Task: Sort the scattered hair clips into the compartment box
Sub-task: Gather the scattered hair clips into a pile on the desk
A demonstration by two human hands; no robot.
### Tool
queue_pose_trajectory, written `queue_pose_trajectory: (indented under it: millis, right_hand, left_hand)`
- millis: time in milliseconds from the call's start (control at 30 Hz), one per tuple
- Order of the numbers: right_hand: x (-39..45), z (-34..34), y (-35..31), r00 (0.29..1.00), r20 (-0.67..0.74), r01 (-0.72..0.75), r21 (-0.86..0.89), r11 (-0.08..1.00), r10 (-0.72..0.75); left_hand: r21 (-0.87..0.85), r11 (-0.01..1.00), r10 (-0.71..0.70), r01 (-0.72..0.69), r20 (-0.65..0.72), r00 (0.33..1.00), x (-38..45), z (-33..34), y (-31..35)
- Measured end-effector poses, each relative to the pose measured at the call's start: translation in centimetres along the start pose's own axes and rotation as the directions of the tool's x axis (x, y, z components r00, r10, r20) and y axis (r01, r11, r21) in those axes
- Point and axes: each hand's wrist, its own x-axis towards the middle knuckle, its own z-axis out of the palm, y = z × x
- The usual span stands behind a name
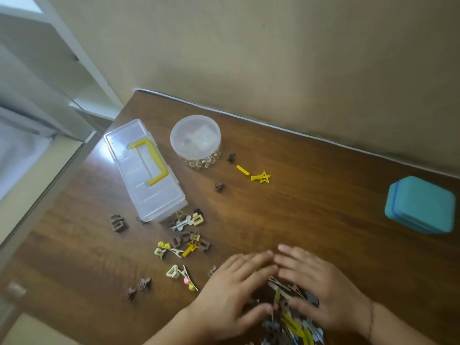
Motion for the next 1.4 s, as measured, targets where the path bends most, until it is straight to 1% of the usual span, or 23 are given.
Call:
queue_pose_trajectory:
  millis: [67,133,200,233,267,333,433,500,567,667,800,900,1000,1167,1267,1333,1400]
  right_hand:
    - [4.1,-1.4,1.4,0.998,-0.062,0.027,-0.022,0.999,-0.028]
    - [9.2,-2.7,3.2,0.994,-0.099,0.029,-0.076,0.997,-0.037]
    - [14.6,-3.7,5.1,0.996,-0.090,-0.002,-0.184,0.983,-0.015]
    - [17.2,-4.1,5.9,0.997,-0.071,-0.027,-0.234,0.972,0.010]
    - [19.5,-4.3,6.6,0.998,-0.045,-0.053,-0.275,0.960,0.042]
    - [22.7,-4.4,7.7,0.994,0.021,-0.094,-0.327,0.940,0.106]
    - [23.9,-3.8,8.6,0.986,0.118,-0.066,-0.362,0.930,0.116]
    - [22.9,-3.6,8.7,0.984,0.148,-0.036,-0.363,0.931,0.095]
    - [21.1,-3.6,8.5,0.984,0.148,-0.043,-0.338,0.940,0.098]
    - [17.5,-3.4,7.6,0.983,0.155,-0.063,-0.230,0.971,0.101]
    - [11.8,-1.9,5.1,0.981,0.146,-0.132,-0.001,0.991,0.131]
    - [8.0,-0.5,2.6,0.974,0.130,-0.203,0.166,0.965,0.183]
    - [4.9,0.7,0.3,0.966,0.144,-0.247,0.271,0.930,0.215]
    - [2.1,1.8,-2.2,0.959,0.167,-0.275,0.343,0.898,0.230]
    - [1.6,1.9,-3.0,0.961,0.152,-0.270,0.322,0.907,0.232]
    - [2.3,1.7,-3.5,0.969,0.105,-0.245,0.274,0.930,0.225]
    - [4.3,1.5,-4.4,0.971,0.067,-0.239,0.210,0.948,0.230]
  left_hand:
    - [-0.008,0.995,-0.095,0.095,-0.178,0.979,1.2,-1.2,-1.1]
    - [-0.009,0.970,-0.233,0.244,-0.325,0.916,2.8,-2.8,-2.3]
    - [-0.028,0.929,-0.348,0.368,-0.397,0.849,4.3,-4.3,-3.6]
    - [-0.044,0.909,-0.394,0.414,-0.409,0.823,5.0,-4.9,-4.3]
    - [-0.055,0.890,-0.435,0.453,-0.403,0.805,5.6,-5.5,-4.8]
    - [-0.063,0.860,-0.494,0.507,-0.357,0.793,6.5,-6.3,-5.5]
    - [-0.050,0.834,-0.543,0.550,-0.253,0.800,7.4,-7.0,-6.6]
    - [0.017,0.811,-0.571,0.585,-0.194,0.798,7.7,-7.1,-7.3]
    - [0.114,0.787,-0.590,0.606,-0.151,0.794,7.8,-7.0,-7.7]
    - [0.178,0.797,-0.568,0.577,-0.106,0.816,7.7,-6.4,-7.4]
    - [0.100,0.850,-0.511,0.518,-0.083,0.855,6.5,-5.5,-6.5]
    - [0.074,0.900,-0.428,0.429,-0.030,0.903,4.4,-4.4,-5.0]
    - [0.034,0.937,-0.347,0.347,0.015,0.938,2.0,-2.6,-3.2]
    - [-0.008,0.966,-0.257,0.259,0.075,0.963,-1.8,0.0,-0.8]
    - [-0.006,0.977,-0.212,0.213,0.062,0.975,-2.9,0.2,-0.1]
    - [-0.006,0.987,-0.163,0.163,-0.023,0.986,-3.4,-0.5,-0.3]
    - [-0.012,0.995,-0.098,0.097,-0.182,0.978,-3.8,-2.2,-0.8]
